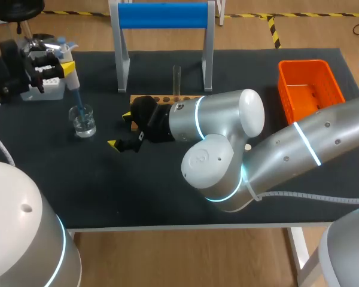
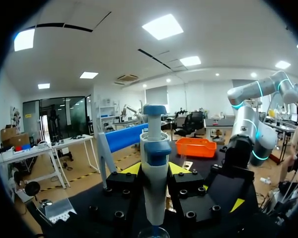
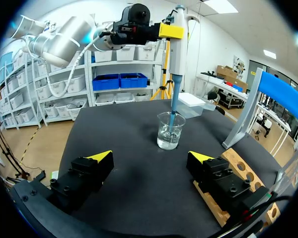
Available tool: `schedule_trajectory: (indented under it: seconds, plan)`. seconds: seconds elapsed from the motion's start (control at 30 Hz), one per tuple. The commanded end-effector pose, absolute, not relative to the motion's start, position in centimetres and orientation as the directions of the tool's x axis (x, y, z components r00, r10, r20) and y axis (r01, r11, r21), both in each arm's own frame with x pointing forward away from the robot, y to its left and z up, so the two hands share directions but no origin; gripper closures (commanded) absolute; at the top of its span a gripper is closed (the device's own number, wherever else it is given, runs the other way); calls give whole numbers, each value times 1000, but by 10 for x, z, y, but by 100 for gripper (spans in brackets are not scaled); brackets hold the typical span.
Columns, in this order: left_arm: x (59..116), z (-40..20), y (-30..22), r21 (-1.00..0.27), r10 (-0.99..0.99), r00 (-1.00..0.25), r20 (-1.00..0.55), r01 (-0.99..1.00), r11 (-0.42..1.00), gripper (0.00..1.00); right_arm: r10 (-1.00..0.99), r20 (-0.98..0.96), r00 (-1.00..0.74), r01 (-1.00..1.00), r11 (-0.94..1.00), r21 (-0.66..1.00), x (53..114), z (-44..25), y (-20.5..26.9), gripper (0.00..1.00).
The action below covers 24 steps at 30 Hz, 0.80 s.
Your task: Invert the test tube, pick up the pipette, mount the tip to pipette, aspirate from beaker and dispense into the tube, eject the tip, return the pipette, and cap with the stopper.
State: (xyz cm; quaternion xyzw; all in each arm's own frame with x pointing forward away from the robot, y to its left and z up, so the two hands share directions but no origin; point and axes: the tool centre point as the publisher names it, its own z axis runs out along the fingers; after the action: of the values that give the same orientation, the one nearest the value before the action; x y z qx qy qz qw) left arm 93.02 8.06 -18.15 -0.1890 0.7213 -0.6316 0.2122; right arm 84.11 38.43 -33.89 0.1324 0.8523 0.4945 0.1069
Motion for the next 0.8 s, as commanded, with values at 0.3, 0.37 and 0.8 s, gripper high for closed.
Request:
schedule_trajectory:
  seconds: [0.3, 0.37, 0.8]
  plan:
    - [933, -188, 83, -992, -543, -838, -59, -12, 126, 100, 330, -50, -943, 120, 475, 872, 841, -338, 382, 0]
    - [933, -188, 83, -992, -543, -838, -59, -12, 127, 100, 330, -50, -943, 120, 475, 872, 841, -338, 382, 0]
    - [932, -188, 83, -992, -543, -838, -56, -17, 129, 100, 330, -50, -943, 120, 475, 872, 841, -338, 382, 0]
